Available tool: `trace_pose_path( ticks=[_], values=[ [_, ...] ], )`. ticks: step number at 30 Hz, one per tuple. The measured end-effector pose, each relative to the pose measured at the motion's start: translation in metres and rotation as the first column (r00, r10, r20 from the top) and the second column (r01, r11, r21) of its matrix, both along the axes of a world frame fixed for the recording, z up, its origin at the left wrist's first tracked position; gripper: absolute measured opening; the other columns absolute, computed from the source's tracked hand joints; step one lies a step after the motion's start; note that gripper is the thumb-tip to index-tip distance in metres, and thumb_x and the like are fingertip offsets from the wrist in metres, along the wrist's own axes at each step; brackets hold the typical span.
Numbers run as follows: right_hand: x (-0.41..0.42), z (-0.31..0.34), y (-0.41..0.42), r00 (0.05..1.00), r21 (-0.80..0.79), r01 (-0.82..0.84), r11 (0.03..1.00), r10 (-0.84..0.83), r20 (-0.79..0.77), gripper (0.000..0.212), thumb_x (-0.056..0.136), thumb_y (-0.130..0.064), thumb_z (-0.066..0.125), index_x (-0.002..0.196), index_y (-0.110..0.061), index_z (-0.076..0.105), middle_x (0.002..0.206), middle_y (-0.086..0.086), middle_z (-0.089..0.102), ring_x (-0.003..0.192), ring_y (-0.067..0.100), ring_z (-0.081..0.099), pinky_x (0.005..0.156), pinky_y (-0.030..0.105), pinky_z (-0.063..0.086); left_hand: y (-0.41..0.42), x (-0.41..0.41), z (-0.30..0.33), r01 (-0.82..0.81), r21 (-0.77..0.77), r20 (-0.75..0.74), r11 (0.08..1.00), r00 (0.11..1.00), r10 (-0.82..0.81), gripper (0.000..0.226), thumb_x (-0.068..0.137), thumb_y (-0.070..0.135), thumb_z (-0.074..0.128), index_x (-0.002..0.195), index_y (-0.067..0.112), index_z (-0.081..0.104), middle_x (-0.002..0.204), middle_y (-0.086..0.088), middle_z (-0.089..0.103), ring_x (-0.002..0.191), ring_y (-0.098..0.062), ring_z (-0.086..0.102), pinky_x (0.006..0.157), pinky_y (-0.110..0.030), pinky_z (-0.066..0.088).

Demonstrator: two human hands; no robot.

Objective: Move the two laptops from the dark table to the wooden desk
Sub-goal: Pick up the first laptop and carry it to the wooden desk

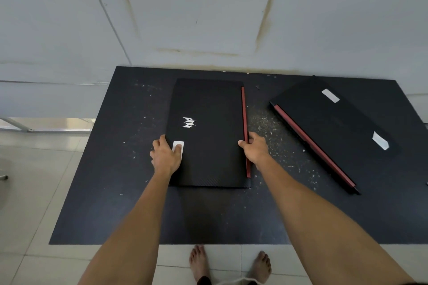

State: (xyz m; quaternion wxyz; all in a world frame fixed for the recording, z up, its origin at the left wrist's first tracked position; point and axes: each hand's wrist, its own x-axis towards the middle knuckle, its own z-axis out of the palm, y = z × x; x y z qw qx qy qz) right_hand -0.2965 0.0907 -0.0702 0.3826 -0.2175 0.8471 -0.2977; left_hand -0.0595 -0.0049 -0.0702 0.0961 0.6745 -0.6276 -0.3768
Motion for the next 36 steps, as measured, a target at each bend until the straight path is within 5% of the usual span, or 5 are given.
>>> trace_pose_path(
  ticks=[11,23,27,31,36],
  values=[
    [0.013,0.001,0.009,0.987,0.058,0.136,0.989,-0.131,-0.092,0.059,0.095,-0.049,0.062,0.141,-0.013,0.054,0.14,0.011,0.055,0.127,0.031,0.054,0.104,0.043,0.046,-0.018,-0.001,-0.001,-0.025,0.003,0.053,1.0,0.998,0.025,0.068,0.093,0.044,0.055,0.148,0.012,0.034,0.148,-0.013,0.035,0.132,-0.041,0.035,0.108,-0.054,0.034],
    [-0.005,0.009,0.007,0.952,0.12,0.23,0.966,-0.249,0.18,0.099,0.084,-0.073,0.06,0.15,-0.003,0.04,0.153,0.015,0.045,0.139,0.037,0.043,0.116,0.049,0.037,-0.026,-0.005,-0.004,-0.121,0.282,-0.281,0.952,0.938,0.202,0.067,0.079,0.068,0.058,0.121,0.015,0.064,0.115,-0.002,0.068,0.106,-0.023,0.063,0.098,-0.042,0.05],
    [-0.011,0.02,0.011,0.96,0.113,0.178,0.977,-0.198,0.197,0.105,0.083,-0.08,0.053,0.152,-0.003,0.038,0.156,0.014,0.042,0.14,0.036,0.043,0.112,0.048,0.038,-0.013,-0.012,0.006,-0.086,0.125,-0.273,0.988,0.955,0.117,0.057,0.084,0.066,0.054,0.117,0.02,0.064,0.102,0.008,0.065,0.096,-0.014,0.061,0.077,-0.025,0.047],
    [-0.004,0.029,0.017,0.973,0.1,0.222,0.97,-0.214,-0.083,0.091,0.083,-0.084,0.044,0.13,-0.007,0.058,0.132,0.014,0.061,0.118,0.035,0.059,0.098,0.048,0.05,-0.002,-0.014,0.012,-0.055,0.017,-0.312,0.998,0.948,0.058,0.051,0.087,0.061,0.055,0.112,0.017,0.065,0.111,0.001,0.065,0.106,-0.02,0.062,0.094,-0.035,0.05],
    [-0.009,0.064,0.021,0.934,-0.12,0.275,0.954,-0.295,-0.201,0.094,0.083,-0.086,0.04,0.136,-0.011,0.058,0.129,0.01,0.065,0.12,0.034,0.061,0.1,0.047,0.047,0.004,-0.028,0.054,-0.072,-0.182,-0.394,0.981,0.919,-0.006,0.031,0.087,0.061,0.055,0.091,0.031,0.06,0.103,0.006,0.064,0.094,-0.009,0.061,0.083,-0.025,0.045]
  ],
)
